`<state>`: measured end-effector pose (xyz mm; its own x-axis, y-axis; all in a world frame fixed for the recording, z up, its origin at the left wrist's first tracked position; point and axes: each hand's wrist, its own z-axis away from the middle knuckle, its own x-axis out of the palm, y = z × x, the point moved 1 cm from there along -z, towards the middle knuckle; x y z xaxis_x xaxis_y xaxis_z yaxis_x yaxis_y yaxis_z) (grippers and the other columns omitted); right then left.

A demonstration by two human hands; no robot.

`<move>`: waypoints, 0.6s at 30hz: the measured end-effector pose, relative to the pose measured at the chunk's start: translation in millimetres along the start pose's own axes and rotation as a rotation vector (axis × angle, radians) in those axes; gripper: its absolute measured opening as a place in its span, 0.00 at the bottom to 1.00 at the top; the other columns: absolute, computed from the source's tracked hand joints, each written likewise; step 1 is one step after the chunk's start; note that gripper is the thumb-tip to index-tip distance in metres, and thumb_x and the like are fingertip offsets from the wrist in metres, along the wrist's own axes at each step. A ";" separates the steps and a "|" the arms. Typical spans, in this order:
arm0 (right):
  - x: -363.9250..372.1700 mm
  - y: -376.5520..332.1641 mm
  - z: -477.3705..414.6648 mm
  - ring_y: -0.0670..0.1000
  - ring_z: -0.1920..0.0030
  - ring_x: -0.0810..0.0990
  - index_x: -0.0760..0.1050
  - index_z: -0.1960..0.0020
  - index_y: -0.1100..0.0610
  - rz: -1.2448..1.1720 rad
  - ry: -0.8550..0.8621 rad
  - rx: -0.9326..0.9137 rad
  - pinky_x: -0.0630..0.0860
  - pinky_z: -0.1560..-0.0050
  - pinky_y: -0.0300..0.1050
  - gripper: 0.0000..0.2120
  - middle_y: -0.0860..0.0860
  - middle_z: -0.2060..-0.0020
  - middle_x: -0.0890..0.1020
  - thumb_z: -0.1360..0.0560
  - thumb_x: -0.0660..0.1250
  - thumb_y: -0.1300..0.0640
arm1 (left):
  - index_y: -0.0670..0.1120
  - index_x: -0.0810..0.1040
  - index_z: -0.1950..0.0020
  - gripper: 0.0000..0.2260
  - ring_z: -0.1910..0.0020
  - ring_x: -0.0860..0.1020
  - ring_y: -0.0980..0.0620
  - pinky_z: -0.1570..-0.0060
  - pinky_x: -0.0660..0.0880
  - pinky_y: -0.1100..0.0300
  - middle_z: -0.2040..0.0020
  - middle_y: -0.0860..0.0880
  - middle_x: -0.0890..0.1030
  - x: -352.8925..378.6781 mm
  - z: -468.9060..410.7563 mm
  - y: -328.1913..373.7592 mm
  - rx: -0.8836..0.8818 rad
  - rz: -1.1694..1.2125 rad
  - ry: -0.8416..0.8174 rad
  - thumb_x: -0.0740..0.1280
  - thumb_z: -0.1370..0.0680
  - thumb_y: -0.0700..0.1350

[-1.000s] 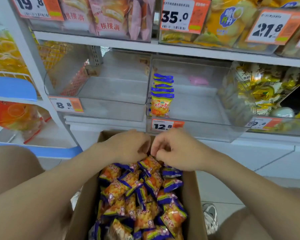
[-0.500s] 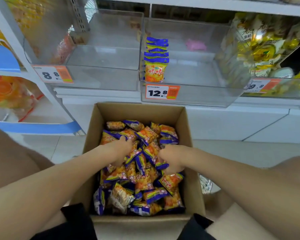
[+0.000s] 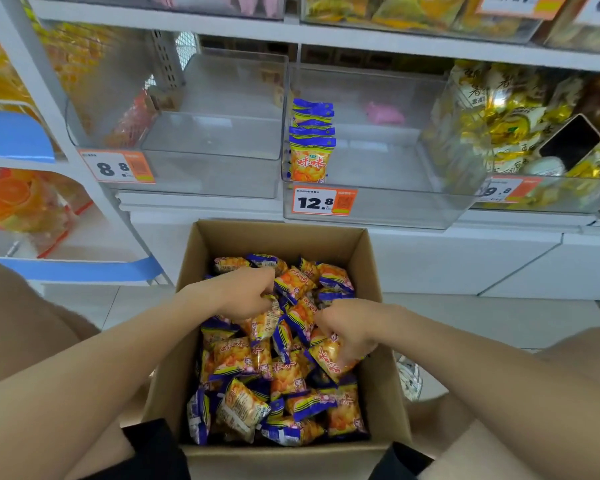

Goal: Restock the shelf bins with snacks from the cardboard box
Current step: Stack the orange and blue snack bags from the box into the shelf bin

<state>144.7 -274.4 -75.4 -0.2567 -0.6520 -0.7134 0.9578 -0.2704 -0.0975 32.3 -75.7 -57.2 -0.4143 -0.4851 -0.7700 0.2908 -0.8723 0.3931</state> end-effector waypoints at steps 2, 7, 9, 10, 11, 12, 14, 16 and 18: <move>-22.7 4.1 14.7 0.52 0.51 0.76 0.69 0.34 0.53 -0.111 0.138 0.043 0.74 0.61 0.45 0.27 0.50 0.49 0.77 0.27 0.78 0.52 | 0.49 0.68 0.52 0.08 0.63 0.70 0.53 0.62 0.68 0.55 0.59 0.49 0.74 -6.2 2.1 4.0 0.000 0.042 0.035 0.66 0.17 0.46; -73.8 16.0 57.3 0.52 0.47 0.78 0.79 0.38 0.54 -0.329 0.510 0.176 0.77 0.50 0.45 0.23 0.50 0.49 0.80 0.31 0.77 0.50 | 0.48 0.72 0.53 0.08 0.61 0.72 0.53 0.59 0.71 0.55 0.58 0.49 0.76 -23.0 5.0 18.5 -0.042 0.299 0.193 0.69 0.19 0.48; -89.3 18.2 75.7 0.51 0.53 0.78 0.82 0.49 0.51 -0.484 0.674 0.269 0.76 0.54 0.45 0.17 0.48 0.55 0.81 0.34 0.78 0.46 | 0.47 0.75 0.53 0.07 0.60 0.75 0.52 0.57 0.73 0.53 0.58 0.48 0.77 -32.5 7.5 25.4 -0.073 0.508 0.235 0.69 0.19 0.49; -95.2 18.9 83.9 0.50 0.55 0.78 0.81 0.52 0.51 -0.585 0.745 0.305 0.76 0.55 0.45 0.17 0.46 0.57 0.81 0.36 0.78 0.44 | 0.47 0.76 0.52 0.07 0.59 0.77 0.50 0.55 0.75 0.52 0.58 0.47 0.79 -38.4 9.7 29.9 -0.090 0.662 0.234 0.69 0.19 0.49; -99.6 20.5 88.6 0.49 0.57 0.79 0.81 0.54 0.51 -0.708 0.812 0.310 0.76 0.55 0.46 0.16 0.46 0.59 0.82 0.37 0.78 0.44 | 0.47 0.76 0.51 0.06 0.56 0.81 0.49 0.52 0.77 0.50 0.56 0.46 0.82 -44.0 11.8 34.1 -0.104 0.843 0.215 0.69 0.19 0.48; -103.3 22.1 91.5 0.48 0.58 0.82 0.81 0.55 0.51 -0.840 0.872 0.286 0.79 0.54 0.47 0.15 0.46 0.60 0.84 0.37 0.78 0.45 | 0.46 0.77 0.48 0.06 0.52 0.84 0.46 0.48 0.80 0.48 0.53 0.44 0.85 -50.6 14.5 38.3 -0.114 1.006 0.197 0.69 0.19 0.47; -114.3 25.2 95.2 0.48 0.57 0.86 0.82 0.53 0.51 -1.062 0.996 0.217 0.84 0.50 0.52 0.17 0.46 0.59 0.87 0.40 0.79 0.49 | 0.45 0.76 0.48 0.05 0.48 0.84 0.45 0.41 0.81 0.40 0.51 0.42 0.85 -64.5 18.5 43.3 -0.105 1.175 0.263 0.68 0.19 0.46; -129.0 27.5 98.8 0.43 0.59 0.86 0.78 0.49 0.50 -1.178 1.104 0.184 0.84 0.54 0.46 0.20 0.47 0.57 0.87 0.38 0.82 0.54 | 0.48 0.74 0.54 0.06 0.55 0.81 0.47 0.44 0.82 0.42 0.60 0.46 0.79 -78.0 22.0 46.2 -0.063 1.106 0.482 0.68 0.19 0.46; -145.8 32.5 102.5 0.41 0.62 0.84 0.71 0.44 0.49 -1.231 1.208 0.168 0.81 0.60 0.42 0.25 0.49 0.56 0.85 0.33 0.82 0.57 | 0.50 0.71 0.57 0.08 0.62 0.74 0.50 0.55 0.77 0.46 0.64 0.49 0.72 -91.4 27.4 51.3 0.000 0.947 0.695 0.67 0.20 0.47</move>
<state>200.0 -260.7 96.6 -0.4581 0.8106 -0.3648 0.2478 -0.2777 -0.9282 61.5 -77.8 47.1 0.5271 -0.8028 -0.2788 0.2305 -0.1807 0.9561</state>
